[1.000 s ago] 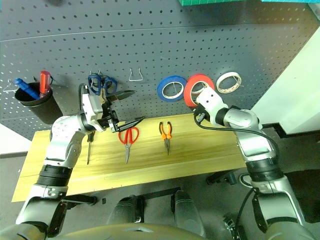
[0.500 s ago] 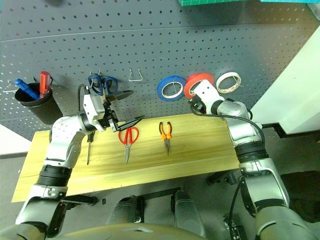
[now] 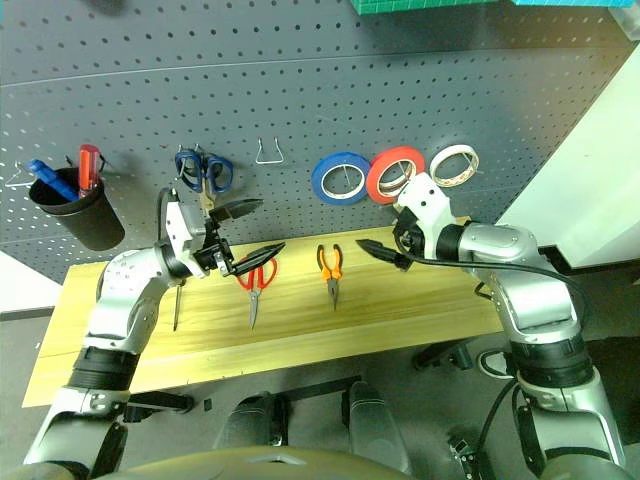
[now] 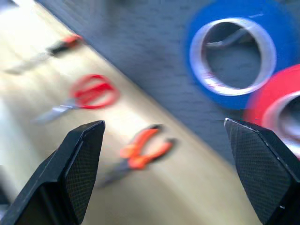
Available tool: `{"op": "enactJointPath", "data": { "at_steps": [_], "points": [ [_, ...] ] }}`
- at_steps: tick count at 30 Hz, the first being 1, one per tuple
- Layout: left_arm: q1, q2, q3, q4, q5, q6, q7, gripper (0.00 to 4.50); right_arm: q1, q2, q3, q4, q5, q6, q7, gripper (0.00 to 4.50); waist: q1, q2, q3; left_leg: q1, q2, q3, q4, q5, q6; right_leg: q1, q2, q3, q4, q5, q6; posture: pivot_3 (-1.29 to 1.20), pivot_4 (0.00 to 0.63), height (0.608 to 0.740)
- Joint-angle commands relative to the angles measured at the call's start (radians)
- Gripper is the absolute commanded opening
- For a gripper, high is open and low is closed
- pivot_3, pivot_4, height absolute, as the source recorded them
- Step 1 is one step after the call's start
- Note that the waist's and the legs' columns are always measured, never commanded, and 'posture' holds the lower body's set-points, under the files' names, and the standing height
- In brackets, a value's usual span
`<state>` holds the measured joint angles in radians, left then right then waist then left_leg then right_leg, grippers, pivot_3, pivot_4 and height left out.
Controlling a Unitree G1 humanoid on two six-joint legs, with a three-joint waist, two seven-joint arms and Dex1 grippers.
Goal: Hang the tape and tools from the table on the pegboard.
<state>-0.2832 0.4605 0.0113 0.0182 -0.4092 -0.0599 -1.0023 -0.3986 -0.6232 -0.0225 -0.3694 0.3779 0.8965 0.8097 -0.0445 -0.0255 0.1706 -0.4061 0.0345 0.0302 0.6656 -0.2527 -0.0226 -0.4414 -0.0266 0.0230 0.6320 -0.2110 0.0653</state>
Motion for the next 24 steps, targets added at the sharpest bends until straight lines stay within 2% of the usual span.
{"op": "enactJointPath", "data": {
  "at_steps": [1, 7, 12, 16, 24],
  "points": [
    [0.061, 0.049, 0.034, -0.051, -0.003, 0.005, -0.013, 4.5, 0.005, 0.027, -0.008, -0.036, 0.059, 0.151, -0.066, 4.29, 0.002, 0.0, 0.0, 0.0, 0.0, 0.0, 0.0, 0.0, 0.0, 0.0, 0.0, 0.0, 0.0, 0.0, 0.0, -0.01, 0.128, 0.74],
    [0.162, 0.159, -0.016, -0.024, 0.109, 0.048, -0.015, 4.5, -0.06, 0.09, 0.09, 0.062, 0.014, 0.335, -0.213, 4.4, 0.007, 0.0, 0.0, 0.0, 0.0, 0.0, 0.0, 0.0, 0.0, 0.0, -0.001, 0.0, 0.0, -0.003, -0.004, 0.01, 0.158, 0.74],
    [0.169, 0.175, -0.016, -0.036, 0.144, 0.122, 0.04, 4.5, -0.166, 0.218, 0.104, 0.173, -0.009, 0.438, -0.332, 4.4, 0.009, 0.001, 0.008, 0.0, 0.0, 0.0, 0.0, 0.0, 0.0, 0.0, -0.001, 0.0, 0.0, -0.004, -0.006, 0.04, 0.223, 0.74],
    [0.176, 0.187, -0.01, -0.033, 0.141, 0.129, 0.025, 4.5, -0.257, 0.34, 0.048, 0.336, -0.054, 0.446, -0.451, 4.4, 0.012, 0.003, 0.03, 0.0, 0.001, -0.003, -0.001, 0.0, 0.0, -0.001, -0.002, 0.0, 0.0, -0.004, -0.008, 0.05, 0.278, 0.74],
    [0.114, 0.194, -0.03, 0.034, 0.167, 0.143, 0.01, 4.5, -0.359, 0.434, 0.047, 0.558, -0.122, 0.404, -0.562, 4.4, 0.029, 0.007, 0.09, -0.002, 0.001, -0.003, -0.002, 0.0, 0.0, -0.004, -0.002, 0.0, 0.0, -0.005, -0.008, 0.07, 0.334, 0.74]
  ]
}}
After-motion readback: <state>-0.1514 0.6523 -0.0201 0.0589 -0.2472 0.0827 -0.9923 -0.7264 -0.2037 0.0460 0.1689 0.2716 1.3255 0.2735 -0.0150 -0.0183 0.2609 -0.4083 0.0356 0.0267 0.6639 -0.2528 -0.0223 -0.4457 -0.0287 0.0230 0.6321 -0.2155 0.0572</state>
